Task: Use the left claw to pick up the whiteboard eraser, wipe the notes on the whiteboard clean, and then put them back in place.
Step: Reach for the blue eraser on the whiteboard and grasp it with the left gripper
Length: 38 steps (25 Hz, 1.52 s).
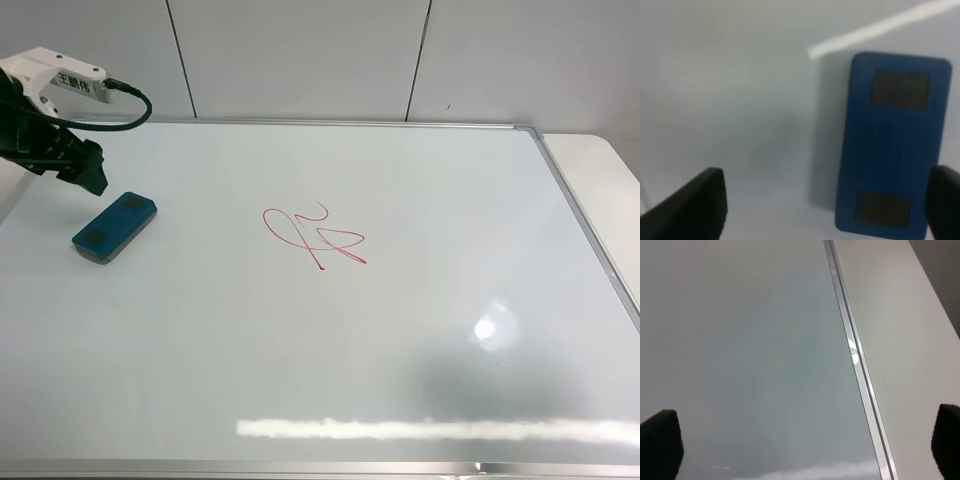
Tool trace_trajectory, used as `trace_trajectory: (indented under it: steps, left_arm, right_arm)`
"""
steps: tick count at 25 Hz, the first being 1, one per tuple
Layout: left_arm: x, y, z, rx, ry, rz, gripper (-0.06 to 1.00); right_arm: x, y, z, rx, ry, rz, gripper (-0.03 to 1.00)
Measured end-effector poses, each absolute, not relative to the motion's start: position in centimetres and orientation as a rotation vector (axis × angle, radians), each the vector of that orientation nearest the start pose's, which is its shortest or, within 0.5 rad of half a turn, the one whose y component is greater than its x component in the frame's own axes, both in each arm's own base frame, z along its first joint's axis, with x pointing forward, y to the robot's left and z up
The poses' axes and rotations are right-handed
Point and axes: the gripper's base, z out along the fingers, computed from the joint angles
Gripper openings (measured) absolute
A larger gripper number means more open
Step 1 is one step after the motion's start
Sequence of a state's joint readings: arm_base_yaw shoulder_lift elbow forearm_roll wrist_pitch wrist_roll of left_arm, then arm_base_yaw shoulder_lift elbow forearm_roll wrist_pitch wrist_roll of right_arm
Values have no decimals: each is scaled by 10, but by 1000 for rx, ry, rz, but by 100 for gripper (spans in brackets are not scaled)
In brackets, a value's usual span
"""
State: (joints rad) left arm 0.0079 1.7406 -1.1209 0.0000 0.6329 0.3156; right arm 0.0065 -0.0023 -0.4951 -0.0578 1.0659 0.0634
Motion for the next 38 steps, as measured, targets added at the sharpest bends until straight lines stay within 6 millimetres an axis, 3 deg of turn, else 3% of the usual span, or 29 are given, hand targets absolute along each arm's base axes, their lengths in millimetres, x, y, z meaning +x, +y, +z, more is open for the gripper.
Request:
trace_trajectory:
  steps: [19, 38]
  left_arm:
    - [356, -6, 151, 451, 2855, 31, 77]
    - [360, -18, 137, 489, 2845, 20, 80]
  right_arm:
    - [-5, -5, 276, 61, 2050, -26, 99]
    - [-5, -5, 276, 61, 2050, -26, 99]
